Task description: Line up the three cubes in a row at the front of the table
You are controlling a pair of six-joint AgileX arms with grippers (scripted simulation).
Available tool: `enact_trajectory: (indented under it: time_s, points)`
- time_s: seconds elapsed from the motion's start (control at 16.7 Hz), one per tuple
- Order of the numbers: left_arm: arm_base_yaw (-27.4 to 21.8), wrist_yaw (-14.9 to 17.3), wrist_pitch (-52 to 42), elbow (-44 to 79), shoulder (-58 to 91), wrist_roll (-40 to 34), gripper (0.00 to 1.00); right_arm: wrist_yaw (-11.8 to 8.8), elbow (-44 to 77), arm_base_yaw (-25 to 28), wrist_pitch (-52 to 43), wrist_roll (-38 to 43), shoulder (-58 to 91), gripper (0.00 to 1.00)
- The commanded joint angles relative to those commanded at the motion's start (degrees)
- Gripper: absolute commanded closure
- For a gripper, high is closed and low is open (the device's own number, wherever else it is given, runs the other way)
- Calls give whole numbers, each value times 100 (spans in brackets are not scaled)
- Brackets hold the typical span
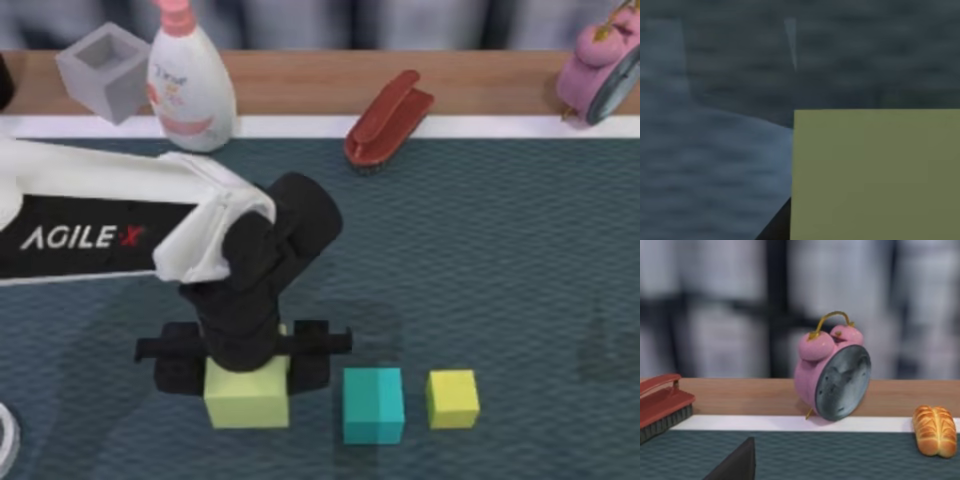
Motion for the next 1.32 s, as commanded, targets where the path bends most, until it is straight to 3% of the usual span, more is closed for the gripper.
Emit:
enact_trajectory:
  time_s: [0.36,1.14,1.32]
  points:
    - [-6,1,222,-148,114,2,100,0,0,0,0,0,0,0]
    - [-6,1,222,-148,114,2,2,0,0,0,0,0,0,0]
    - [-6,1,222,-148,114,2,0,0,0,0,0,0,0,0]
